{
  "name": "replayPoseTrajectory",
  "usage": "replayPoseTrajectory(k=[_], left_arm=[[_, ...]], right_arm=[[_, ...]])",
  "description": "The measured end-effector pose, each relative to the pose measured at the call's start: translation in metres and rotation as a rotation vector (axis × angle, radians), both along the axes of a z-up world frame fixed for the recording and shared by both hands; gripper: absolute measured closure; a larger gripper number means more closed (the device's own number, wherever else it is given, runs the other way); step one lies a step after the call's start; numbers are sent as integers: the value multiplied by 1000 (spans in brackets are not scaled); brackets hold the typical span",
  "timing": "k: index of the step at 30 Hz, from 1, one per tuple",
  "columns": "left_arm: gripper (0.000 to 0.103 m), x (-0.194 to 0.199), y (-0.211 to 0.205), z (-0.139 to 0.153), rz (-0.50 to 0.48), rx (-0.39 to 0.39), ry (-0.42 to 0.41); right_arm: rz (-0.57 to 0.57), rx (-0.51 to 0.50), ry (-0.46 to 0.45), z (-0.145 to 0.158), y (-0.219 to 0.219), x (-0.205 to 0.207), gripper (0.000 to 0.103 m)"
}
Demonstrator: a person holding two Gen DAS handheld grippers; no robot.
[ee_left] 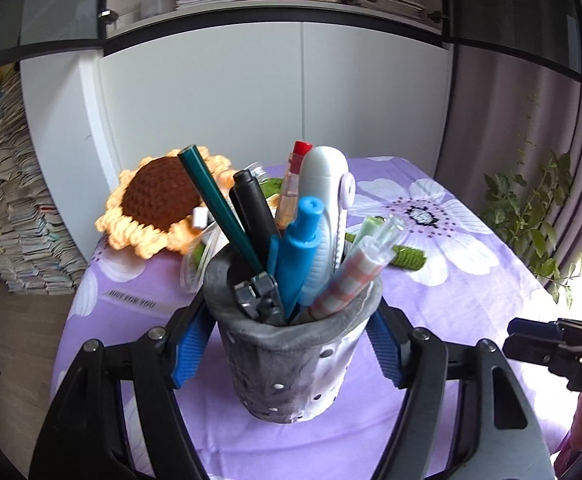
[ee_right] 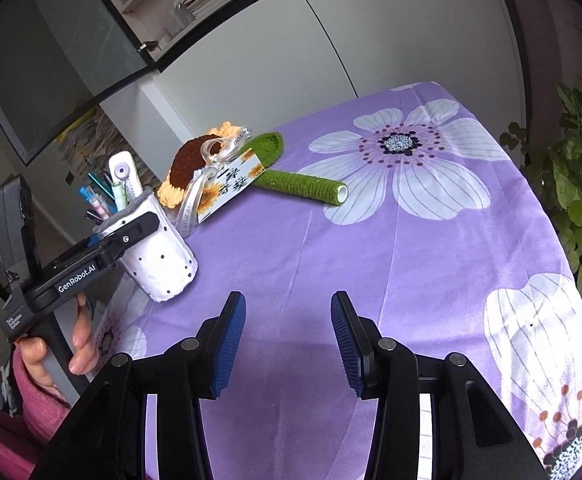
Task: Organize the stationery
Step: 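Withdraw the right gripper from the gray cup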
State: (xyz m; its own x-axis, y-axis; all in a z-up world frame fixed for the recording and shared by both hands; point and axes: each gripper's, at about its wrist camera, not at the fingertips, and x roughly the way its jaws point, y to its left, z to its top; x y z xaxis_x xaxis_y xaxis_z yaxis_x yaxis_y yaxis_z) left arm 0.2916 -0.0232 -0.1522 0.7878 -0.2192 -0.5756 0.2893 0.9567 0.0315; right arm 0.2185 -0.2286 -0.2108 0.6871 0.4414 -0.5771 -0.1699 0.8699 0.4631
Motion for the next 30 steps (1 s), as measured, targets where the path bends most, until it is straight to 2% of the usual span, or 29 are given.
replayPoseTrajectory(k=[13, 21, 30], left_arm=[[34, 21, -48, -8, -90, 6, 31], [34, 14, -51, -12, -100, 48, 40], [33, 8, -45, -17, -72, 43, 72]], right_arm=[[-24, 18, -5, 0, -16, -6, 57], [-24, 33, -5, -1, -18, -4, 57], [-29, 17, -2, 8, -16, -14, 57]])
